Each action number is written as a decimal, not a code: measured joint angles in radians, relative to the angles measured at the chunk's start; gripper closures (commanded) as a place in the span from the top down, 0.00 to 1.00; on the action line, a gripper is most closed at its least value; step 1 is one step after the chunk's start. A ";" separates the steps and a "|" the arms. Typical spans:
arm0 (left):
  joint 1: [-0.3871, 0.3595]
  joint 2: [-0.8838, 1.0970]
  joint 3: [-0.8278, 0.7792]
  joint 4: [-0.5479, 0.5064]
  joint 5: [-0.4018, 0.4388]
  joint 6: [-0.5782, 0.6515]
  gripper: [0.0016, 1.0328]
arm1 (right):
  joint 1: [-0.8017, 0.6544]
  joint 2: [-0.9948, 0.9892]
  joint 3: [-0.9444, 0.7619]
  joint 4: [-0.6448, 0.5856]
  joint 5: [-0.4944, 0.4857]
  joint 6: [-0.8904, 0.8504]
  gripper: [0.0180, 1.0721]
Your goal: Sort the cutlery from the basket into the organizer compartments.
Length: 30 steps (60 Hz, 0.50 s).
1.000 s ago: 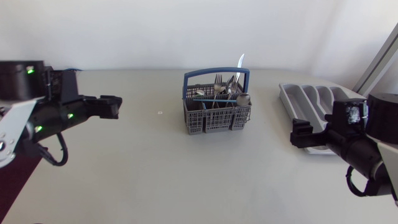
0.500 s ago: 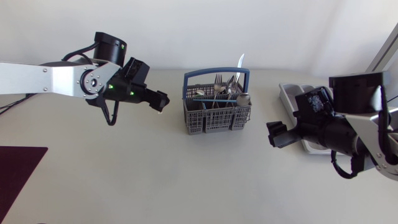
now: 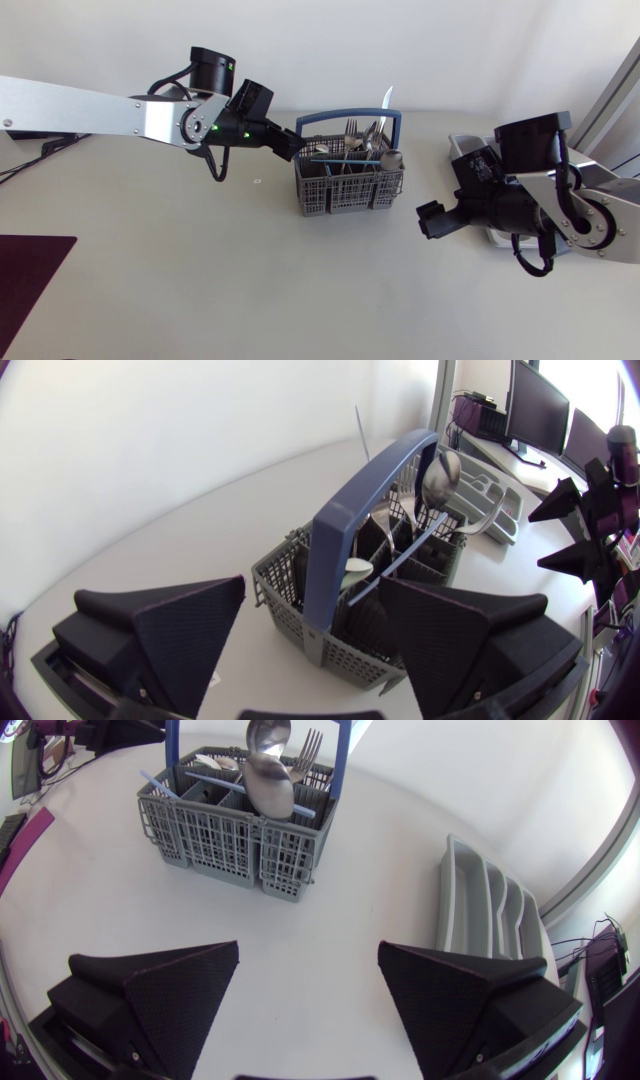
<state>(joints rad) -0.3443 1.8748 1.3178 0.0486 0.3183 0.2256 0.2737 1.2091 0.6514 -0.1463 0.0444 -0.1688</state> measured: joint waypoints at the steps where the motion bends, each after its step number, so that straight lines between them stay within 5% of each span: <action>1: -0.002 0.006 0.005 0.003 0.000 0.000 0.74 | 0.000 0.002 0.000 0.000 0.000 0.000 0.95; 23: -0.008 0.070 0.058 0.040 0.020 0.007 0.03 | 0.000 0.007 0.000 0.000 0.000 -0.005 0.95; 30: -0.010 0.070 0.058 0.039 0.044 0.024 0.03 | 0.000 0.007 0.000 0.000 0.000 -0.012 0.95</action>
<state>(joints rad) -0.3538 1.9450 1.3758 0.0879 0.3626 0.2497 0.2737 1.2160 0.6514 -0.1459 0.0448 -0.1806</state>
